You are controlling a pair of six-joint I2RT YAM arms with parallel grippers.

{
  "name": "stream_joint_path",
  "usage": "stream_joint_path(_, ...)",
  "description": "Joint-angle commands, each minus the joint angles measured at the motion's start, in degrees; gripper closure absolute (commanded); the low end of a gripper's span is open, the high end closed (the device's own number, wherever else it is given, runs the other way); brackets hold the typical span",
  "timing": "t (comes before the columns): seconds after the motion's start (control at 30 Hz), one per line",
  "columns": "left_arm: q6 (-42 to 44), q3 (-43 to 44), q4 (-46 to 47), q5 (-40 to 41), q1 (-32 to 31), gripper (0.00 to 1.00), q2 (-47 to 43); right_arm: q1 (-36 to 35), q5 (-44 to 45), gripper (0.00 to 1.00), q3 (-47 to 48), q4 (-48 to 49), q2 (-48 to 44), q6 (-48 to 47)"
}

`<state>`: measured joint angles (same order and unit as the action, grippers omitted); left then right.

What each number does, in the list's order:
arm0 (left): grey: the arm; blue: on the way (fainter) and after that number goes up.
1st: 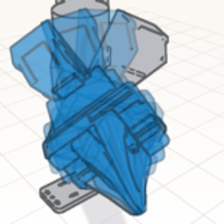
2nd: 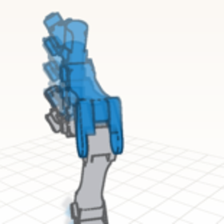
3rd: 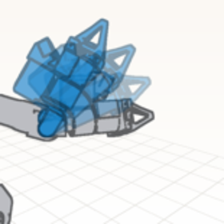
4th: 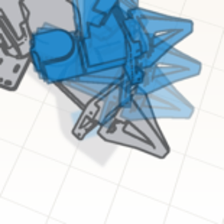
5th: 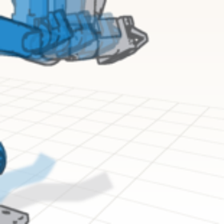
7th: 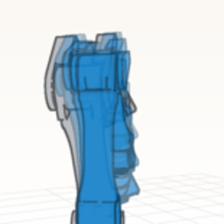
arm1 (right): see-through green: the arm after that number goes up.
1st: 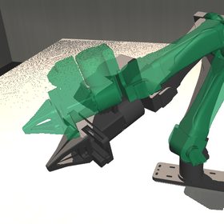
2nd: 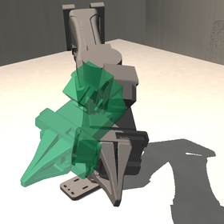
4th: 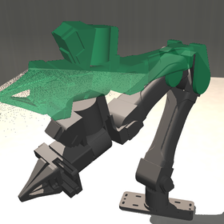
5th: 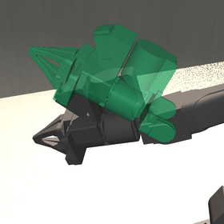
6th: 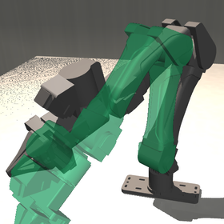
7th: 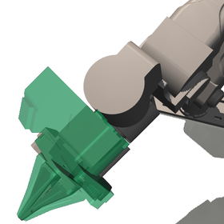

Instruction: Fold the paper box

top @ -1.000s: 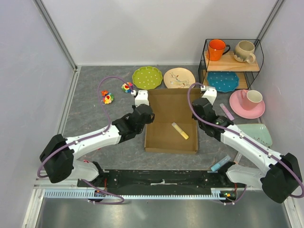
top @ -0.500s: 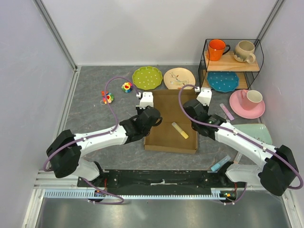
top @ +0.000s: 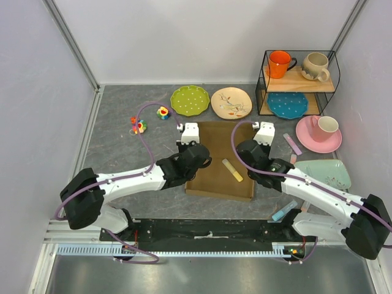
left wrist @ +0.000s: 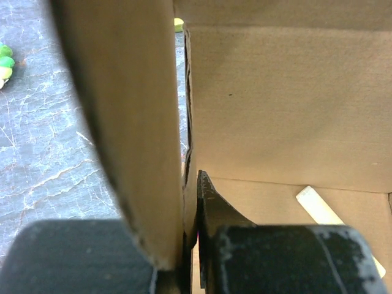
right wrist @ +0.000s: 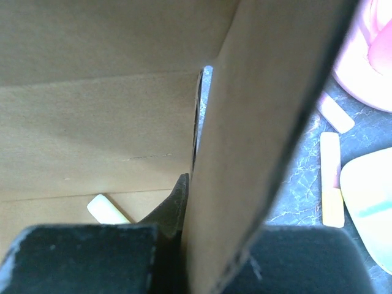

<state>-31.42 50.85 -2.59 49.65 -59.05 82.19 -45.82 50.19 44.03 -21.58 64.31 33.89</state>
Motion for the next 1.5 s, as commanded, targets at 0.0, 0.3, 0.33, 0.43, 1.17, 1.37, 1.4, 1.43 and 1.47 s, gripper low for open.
stream_joint_path(0.0,-5.8,-1.9,7.0,-4.1,-4.1,0.98,-1.8,-3.8,-4.3,1.0,-3.9,1.7,-0.4,0.4)
stream_joint_path(0.3,-9.4,-8.7,8.9,-1.7,-6.1,0.92,-4.1,-6.5,-2.7,0.93,-12.1,3.6,-3.6,4.4)
stream_joint_path(0.33,-10.8,-9.7,8.3,-1.7,-6.1,0.91,-4.3,-6.7,-3.0,0.92,-12.6,3.5,-4.2,5.3)
stream_joint_path(0.43,-12.6,-11.6,7.5,-2.0,-6.3,0.87,-5.8,-7.6,-3.5,0.87,-14.6,3.4,-5.5,7.5)
stream_joint_path(1.17,-7.2,-11.2,3.2,6.3,-8.9,0.82,-7.7,-15.3,1.1,0.49,-5.2,-12.4,-19.2,12.0)
stream_joint_path(1.37,-1.5,-10.2,7.0,8.3,-8.8,0.83,-5.6,-15.5,3.7,0.36,2.4,-17.6,-23.2,8.7)
stream_joint_path(1.4,-1.7,-10.0,7.0,8.1,-8.8,0.83,-5.5,-15.5,4.2,0.35,3.2,-18.1,-24.0,8.5)
stream_joint_path(1.43,-2.3,-9.7,7.0,7.7,-8.8,0.83,-4.9,-15.6,4.7,0.34,5.0,-18.6,-24.3,8.0)
stream_joint_path(1.47,-2.7,-9.7,6.9,7.2,-8.8,0.83,-4.9,-15.5,6.2,0.32,5.8,-20.0,-24.7,7.5)
